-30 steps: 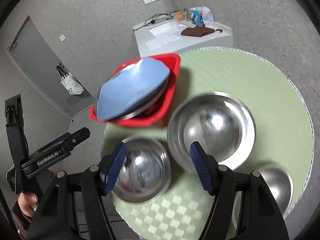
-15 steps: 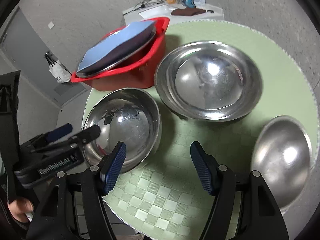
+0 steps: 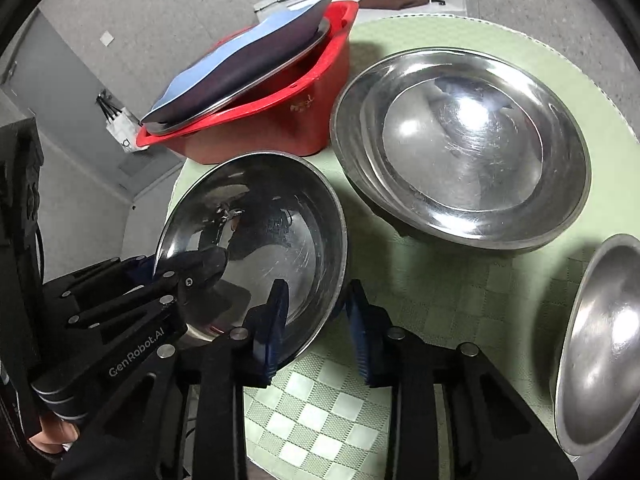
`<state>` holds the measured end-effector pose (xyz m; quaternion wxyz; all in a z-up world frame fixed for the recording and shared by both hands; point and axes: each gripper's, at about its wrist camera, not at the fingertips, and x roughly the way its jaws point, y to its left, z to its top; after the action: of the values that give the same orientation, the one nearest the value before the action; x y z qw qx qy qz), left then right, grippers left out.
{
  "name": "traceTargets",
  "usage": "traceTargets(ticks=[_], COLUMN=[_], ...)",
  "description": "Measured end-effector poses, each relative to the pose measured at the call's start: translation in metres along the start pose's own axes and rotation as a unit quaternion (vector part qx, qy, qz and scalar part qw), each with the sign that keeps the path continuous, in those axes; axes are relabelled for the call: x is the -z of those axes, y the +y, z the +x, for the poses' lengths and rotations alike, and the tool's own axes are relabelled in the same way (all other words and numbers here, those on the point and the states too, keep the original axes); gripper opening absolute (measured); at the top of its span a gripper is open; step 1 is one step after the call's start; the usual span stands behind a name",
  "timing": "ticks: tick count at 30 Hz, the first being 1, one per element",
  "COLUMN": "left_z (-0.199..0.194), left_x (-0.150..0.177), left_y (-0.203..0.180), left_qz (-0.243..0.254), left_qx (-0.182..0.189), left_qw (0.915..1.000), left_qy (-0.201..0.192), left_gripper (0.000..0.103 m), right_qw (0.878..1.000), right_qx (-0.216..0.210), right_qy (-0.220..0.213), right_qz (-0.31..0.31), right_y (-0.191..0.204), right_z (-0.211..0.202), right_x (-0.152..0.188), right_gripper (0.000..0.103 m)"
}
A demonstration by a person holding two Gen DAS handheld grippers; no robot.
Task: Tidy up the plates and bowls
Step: 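Close both grippers on the rim of a steel bowl on the table, then set the held bowl into another steel bowl and open both grippers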
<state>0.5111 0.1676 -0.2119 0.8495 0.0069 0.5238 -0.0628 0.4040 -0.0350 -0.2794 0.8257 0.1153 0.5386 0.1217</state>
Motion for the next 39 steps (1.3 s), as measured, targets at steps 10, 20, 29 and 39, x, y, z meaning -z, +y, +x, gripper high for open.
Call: traceTargets(ticks=[10, 20, 29, 39], left_z=[-0.072, -0.06, -0.013, 0.027], left_x=[-0.001, -0.04, -0.073, -0.097], left_y=[-0.027, -0.082, -0.094, -0.117], left_qz=[0.018, 0.049, 0.058, 0.06], left_qx=[0.021, 0.048, 0.043, 0.031], left_qw=[0.996, 0.9931, 0.9952, 0.9973], left_qy=[-0.084, -0.095, -0.065, -0.03], left_gripper=[0.015, 0.015, 0.015, 0.017], right_qw=[0.999, 0.996, 0.996, 0.996], right_qx=[-0.009, 0.032, 0.068, 0.081], right_qy=[-0.045, -0.082, -0.061, -0.031], right_qz=[-0.026, -0.022, -0.012, -0.015], right_y=[0.006, -0.034, -0.072, -0.085], right_z=[-0.067, -0.106, -0.082, -0.061], right_x=[0.014, -0.026, -0.055, -0.062], right_gripper=[0.025, 0.025, 0.025, 0.028])
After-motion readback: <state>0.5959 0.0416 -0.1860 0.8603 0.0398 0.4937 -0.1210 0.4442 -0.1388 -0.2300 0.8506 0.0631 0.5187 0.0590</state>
